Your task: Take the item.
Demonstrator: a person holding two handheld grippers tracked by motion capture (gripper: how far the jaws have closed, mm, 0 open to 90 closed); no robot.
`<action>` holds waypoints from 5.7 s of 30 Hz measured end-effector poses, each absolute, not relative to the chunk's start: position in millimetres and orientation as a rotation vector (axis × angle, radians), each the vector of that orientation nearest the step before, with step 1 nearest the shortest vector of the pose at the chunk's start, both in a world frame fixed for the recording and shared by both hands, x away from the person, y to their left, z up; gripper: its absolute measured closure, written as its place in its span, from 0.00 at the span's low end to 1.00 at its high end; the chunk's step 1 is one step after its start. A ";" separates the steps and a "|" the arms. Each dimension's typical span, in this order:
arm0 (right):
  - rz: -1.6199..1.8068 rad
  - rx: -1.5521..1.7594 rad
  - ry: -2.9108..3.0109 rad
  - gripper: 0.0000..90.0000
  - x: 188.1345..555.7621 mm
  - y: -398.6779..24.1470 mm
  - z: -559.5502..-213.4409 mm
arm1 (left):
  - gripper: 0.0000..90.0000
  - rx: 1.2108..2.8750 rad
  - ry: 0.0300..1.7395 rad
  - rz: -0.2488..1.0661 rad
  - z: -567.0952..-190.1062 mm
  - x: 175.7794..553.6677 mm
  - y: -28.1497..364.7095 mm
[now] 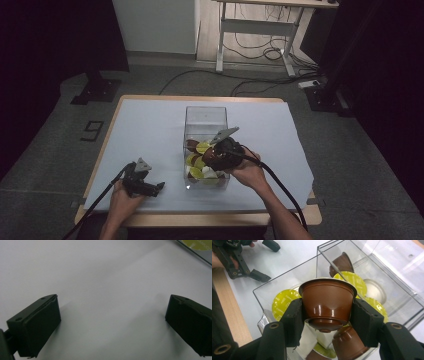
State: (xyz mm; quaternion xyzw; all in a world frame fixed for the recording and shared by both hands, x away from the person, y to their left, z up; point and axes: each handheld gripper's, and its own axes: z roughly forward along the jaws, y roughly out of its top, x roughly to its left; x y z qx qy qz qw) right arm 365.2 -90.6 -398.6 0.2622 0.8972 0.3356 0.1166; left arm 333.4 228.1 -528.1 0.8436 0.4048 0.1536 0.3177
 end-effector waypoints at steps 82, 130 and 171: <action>0.940 1.060 2.315 0.50 379.2 -209.8 -403.7 | 0.00 2.220 1.066 0.404 -528.1 333.3 228.1; 0.878 1.202 2.259 0.50 379.9 -236.6 -483.7 | 0.00 2.219 1.066 0.404 -528.1 333.4 228.1; 0.830 1.234 2.305 0.24 379.5 -240.1 -521.1 | 0.00 2.219 1.066 0.404 -528.1 333.3 228.1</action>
